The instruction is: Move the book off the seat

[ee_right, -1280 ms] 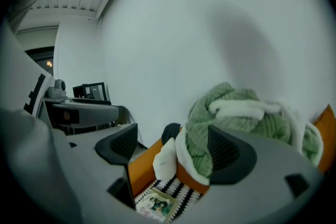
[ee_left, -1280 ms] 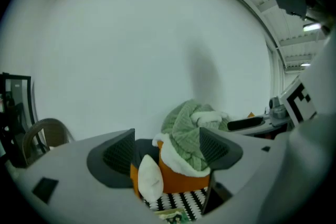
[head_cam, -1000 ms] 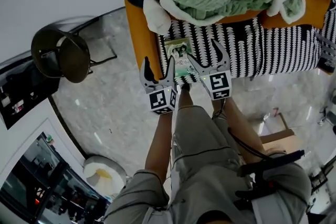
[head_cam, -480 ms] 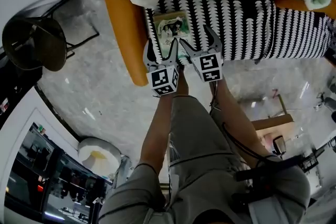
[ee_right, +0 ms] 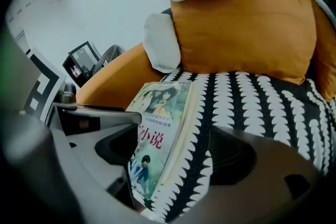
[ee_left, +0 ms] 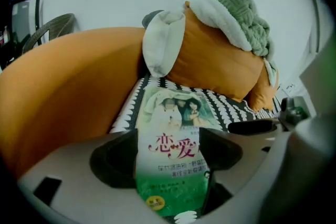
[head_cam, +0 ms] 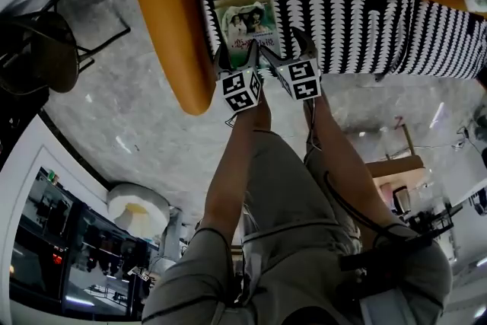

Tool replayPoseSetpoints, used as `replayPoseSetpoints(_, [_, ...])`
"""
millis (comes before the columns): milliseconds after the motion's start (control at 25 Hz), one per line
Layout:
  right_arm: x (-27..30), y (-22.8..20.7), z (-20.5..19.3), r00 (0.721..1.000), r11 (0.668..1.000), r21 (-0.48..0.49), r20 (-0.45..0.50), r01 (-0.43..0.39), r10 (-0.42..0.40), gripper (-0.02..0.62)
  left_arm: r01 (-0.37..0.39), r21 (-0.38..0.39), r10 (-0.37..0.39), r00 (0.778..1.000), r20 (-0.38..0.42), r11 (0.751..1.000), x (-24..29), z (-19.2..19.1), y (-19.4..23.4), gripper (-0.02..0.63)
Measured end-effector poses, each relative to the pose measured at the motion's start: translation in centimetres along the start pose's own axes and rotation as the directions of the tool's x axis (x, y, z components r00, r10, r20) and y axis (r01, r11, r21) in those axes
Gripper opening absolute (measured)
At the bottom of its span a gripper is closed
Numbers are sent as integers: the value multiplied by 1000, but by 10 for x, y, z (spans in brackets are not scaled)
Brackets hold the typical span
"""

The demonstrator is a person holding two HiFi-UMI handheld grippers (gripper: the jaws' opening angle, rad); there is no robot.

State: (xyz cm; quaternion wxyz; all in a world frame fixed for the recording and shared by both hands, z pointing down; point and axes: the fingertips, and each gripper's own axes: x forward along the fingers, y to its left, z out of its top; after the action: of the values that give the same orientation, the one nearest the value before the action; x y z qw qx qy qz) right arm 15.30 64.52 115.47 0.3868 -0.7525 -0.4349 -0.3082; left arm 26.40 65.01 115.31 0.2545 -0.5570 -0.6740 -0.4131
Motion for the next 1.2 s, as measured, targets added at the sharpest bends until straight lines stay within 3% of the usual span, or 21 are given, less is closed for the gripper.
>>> replayPoseSetpoints(120, [0,2,-15,999,1000,5,-39,-16,17,403,-1,19,1,1000,11,1000,-3,-10,-3,373])
replayPoseSetpoints(280, [11,12,-39,990,994,33,-89,-109,111,403,43,-19,-43,999,7,999,-1,-10,-11,373])
replayPoseSetpoints(400, [16,19,-50,982,982,97,-86,-160,168,403,113,-39,-113,994,10,993,-2,-9,-17,373])
replayPoseSetpoints(480, [16,22,-58,972,970,142,-99,-199,214,402,172,-7,-172,985,-7,985,-2,-12,-22,373])
replayPoseSetpoints(600, [14,32,-74,945,951,134,-139,-279,297,402,228,31,-226,973,-36,973,-1,-17,-31,372])
replayPoseSetpoints(640, [11,33,-75,943,949,129,-134,-287,304,400,226,29,-225,974,-36,974,0,-18,-33,373])
replayPoseSetpoints(760, [-5,31,-61,951,945,153,-66,-290,303,253,199,16,-198,980,-23,980,1,-17,-32,373])
replayPoseSetpoints(840, [-15,32,-50,952,940,167,-23,-296,304,197,190,16,-190,982,-16,982,0,-15,-32,373])
replayPoseSetpoints(1040, [-25,28,-43,959,952,123,-9,-278,282,173,212,39,-210,977,-47,977,-1,-20,-40,373])
replayPoseSetpoints(1200, [-35,27,-29,975,971,98,-10,-219,221,162,243,11,-241,968,-66,970,-4,-13,-46,373])
